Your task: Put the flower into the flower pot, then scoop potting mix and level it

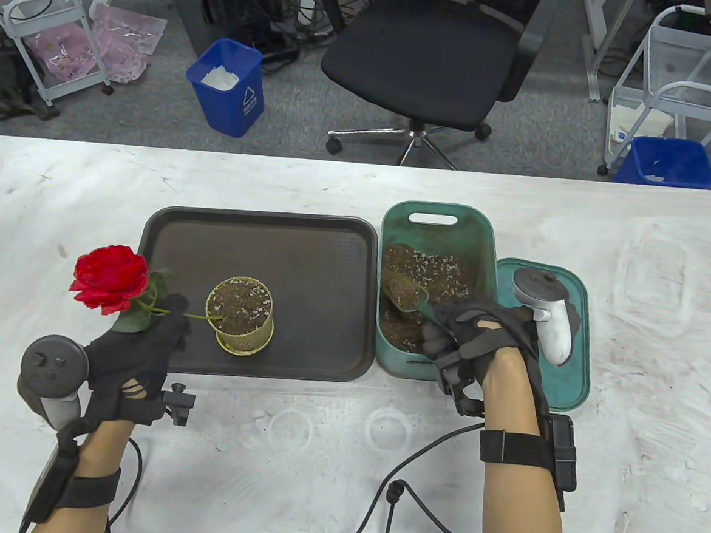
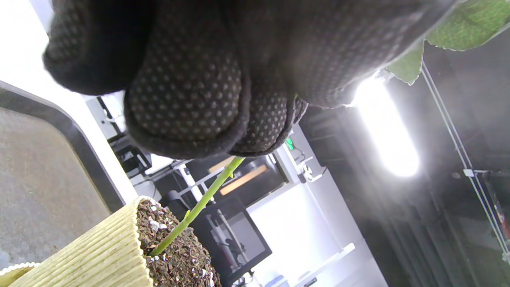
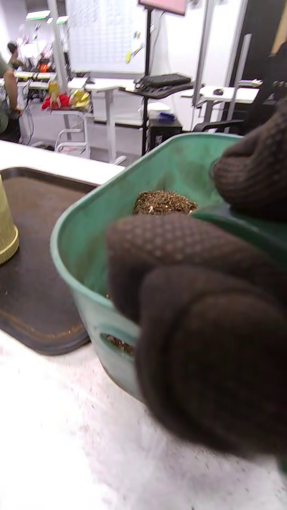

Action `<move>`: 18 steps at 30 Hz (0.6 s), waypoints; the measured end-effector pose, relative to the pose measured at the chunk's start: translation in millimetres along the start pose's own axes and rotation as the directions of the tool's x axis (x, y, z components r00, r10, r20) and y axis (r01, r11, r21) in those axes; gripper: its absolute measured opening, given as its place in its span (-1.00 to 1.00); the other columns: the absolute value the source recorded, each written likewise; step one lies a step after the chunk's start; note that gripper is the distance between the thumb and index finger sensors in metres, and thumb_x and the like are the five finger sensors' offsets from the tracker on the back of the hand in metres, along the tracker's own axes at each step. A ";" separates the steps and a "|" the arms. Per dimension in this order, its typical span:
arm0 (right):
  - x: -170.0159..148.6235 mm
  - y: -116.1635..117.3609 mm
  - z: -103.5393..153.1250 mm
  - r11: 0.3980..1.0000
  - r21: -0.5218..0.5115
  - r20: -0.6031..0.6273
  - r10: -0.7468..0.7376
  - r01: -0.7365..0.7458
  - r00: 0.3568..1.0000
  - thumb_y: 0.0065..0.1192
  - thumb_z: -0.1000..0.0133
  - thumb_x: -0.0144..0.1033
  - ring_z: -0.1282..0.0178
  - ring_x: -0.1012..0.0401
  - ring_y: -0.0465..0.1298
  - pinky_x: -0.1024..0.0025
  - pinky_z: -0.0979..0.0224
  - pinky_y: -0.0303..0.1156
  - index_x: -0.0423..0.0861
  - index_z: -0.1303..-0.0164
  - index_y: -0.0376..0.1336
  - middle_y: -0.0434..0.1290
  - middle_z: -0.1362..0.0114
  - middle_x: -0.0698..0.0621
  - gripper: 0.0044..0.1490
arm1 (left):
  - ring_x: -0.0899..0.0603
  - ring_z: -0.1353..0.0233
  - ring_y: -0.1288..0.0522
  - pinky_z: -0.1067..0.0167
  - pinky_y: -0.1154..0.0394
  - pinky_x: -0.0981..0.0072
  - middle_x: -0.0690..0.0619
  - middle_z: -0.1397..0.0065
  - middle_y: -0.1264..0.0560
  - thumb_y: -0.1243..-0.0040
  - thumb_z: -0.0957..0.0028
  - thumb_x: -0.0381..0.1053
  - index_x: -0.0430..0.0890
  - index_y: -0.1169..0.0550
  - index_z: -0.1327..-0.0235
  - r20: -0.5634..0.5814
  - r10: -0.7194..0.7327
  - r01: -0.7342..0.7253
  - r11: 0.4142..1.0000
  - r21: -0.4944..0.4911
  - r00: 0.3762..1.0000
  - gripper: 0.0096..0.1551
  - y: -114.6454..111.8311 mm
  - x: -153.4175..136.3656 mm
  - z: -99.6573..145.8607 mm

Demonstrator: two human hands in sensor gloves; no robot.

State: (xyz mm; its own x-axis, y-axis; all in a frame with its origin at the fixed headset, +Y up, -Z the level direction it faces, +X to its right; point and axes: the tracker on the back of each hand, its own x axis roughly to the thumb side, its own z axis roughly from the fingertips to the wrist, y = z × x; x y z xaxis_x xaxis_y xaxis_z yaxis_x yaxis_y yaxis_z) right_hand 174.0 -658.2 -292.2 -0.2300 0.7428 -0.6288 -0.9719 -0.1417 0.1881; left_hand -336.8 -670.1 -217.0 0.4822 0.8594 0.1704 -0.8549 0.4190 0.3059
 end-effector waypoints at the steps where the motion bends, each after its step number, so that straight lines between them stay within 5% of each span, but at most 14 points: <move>1: -1.5 -0.4 1.4 1.000 -0.025 0.028 -0.015 0.016 0.999 0.18 0.01 -0.25 0.38 0.05 0.76 0.26 0.43 0.75 -0.35 -0.26 0.23 0.62 0.00 -0.17 -0.31 | -0.03 0.33 -0.81 0.23 -0.72 0.18 0.11 0.12 -0.79 -0.42 0.16 0.16 0.02 -0.76 0.03 -0.002 0.001 -0.001 1.000 0.001 1.000 -0.54 0.2 -0.2 0.0; 11: -0.2 4.6 26.1 0.988 -0.109 0.180 -0.092 0.113 0.979 0.18 0.02 -0.23 0.40 0.06 0.76 0.25 0.44 0.74 -0.33 -0.24 0.26 0.64 0.02 -0.16 -0.32 | -0.03 0.33 -0.81 0.23 -0.72 0.18 0.12 0.12 -0.79 -0.42 0.16 0.16 0.02 -0.76 0.03 -0.008 0.003 -0.003 1.000 0.004 1.000 -0.54 1.1 -0.9 -0.1; 18: 19.1 60.0 35.1 0.999 0.021 0.265 -0.049 0.044 0.963 0.19 0.01 -0.22 0.40 0.07 0.77 0.27 0.45 0.75 -0.33 -0.23 0.26 0.64 0.02 -0.16 -0.32 | -0.03 0.33 -0.81 0.23 -0.72 0.18 0.12 0.12 -0.79 -0.42 0.16 0.16 0.02 -0.76 0.03 -0.010 0.006 -0.006 1.000 0.004 1.000 -0.54 1.5 -0.9 -0.3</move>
State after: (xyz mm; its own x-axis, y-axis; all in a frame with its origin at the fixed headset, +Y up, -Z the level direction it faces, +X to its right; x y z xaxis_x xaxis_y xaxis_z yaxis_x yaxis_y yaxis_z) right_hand 113.0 -629.5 -266.5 -0.1609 0.8957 -0.4145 -0.9799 -0.0947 0.1758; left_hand -338.6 -670.1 -217.0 0.4748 0.8649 0.1629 -0.8571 0.4124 0.3088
